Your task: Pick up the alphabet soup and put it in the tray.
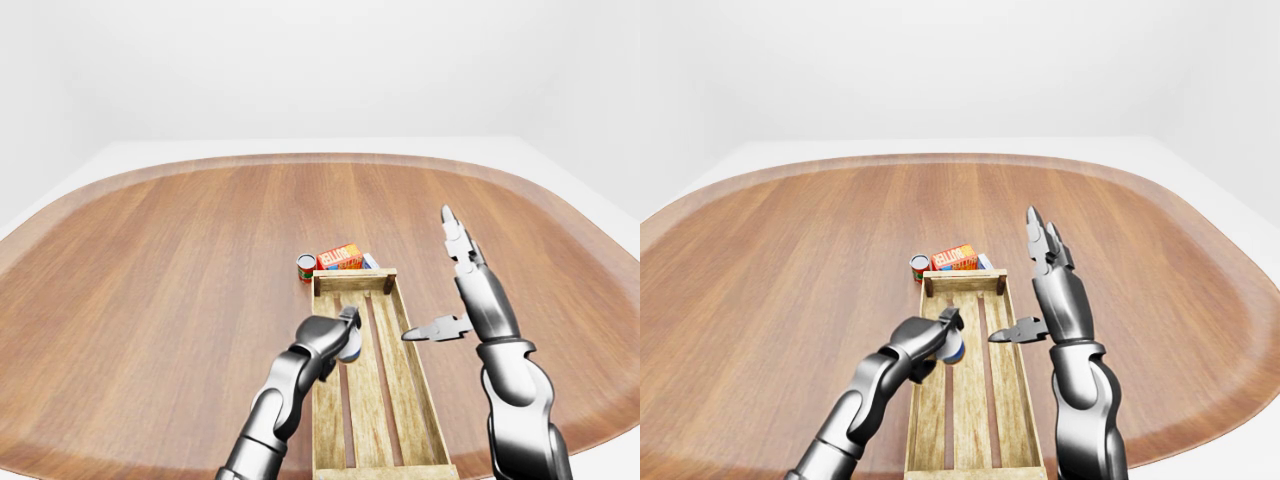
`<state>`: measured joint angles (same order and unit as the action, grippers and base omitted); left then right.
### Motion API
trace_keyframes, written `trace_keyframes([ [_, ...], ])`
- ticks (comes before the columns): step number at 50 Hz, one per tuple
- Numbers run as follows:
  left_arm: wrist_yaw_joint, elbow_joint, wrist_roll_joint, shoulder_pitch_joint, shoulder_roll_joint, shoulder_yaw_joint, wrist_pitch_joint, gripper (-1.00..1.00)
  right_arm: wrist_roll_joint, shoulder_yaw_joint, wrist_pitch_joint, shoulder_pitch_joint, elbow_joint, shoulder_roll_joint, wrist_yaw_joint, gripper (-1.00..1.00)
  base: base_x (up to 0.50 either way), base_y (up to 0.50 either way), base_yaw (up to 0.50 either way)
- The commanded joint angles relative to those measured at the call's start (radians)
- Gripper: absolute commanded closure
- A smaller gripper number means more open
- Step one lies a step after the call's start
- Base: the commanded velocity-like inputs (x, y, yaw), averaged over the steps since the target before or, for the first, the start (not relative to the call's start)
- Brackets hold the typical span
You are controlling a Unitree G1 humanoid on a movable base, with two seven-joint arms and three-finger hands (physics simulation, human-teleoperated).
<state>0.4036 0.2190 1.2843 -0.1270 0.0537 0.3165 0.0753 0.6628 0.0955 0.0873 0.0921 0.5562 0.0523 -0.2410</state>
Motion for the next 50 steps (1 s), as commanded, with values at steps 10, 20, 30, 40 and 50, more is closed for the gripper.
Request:
trace_keyframes([
  [10,-0.016,-0.005,-0.019,-0.005,0.004,-0.003,0.012,-0.91,0.001,0.001,0.000,0.000,0.000,0.000,-0.001,-1.00,0.00,0.00,0.00],
  [20,-0.060,-0.015,-0.059,-0.014,0.012,-0.029,-0.003,-1.00,0.001,0.002,0.000,-0.001,0.000,0.001,-0.002,-1.00,0.00,0.00,0.00],
  [30,-0.035,-0.184,-0.224,-0.007,0.005,-0.074,-0.093,-1.00,0.007,-0.008,0.000,0.002,-0.010,-0.001,0.004,-1.00,0.00,0.00,0.00],
  [40,-0.021,-0.227,-0.261,-0.036,-0.023,-0.109,-0.134,-1.00,0.008,-0.007,0.000,0.001,-0.011,0.000,0.004,-1.00,0.00,0.00,0.00],
  [50,0.002,-0.270,-0.287,-0.084,-0.037,-0.150,-0.163,-1.00,0.008,-0.008,0.000,-0.001,-0.013,-0.001,0.005,-1.00,0.00,0.00,0.00],
])
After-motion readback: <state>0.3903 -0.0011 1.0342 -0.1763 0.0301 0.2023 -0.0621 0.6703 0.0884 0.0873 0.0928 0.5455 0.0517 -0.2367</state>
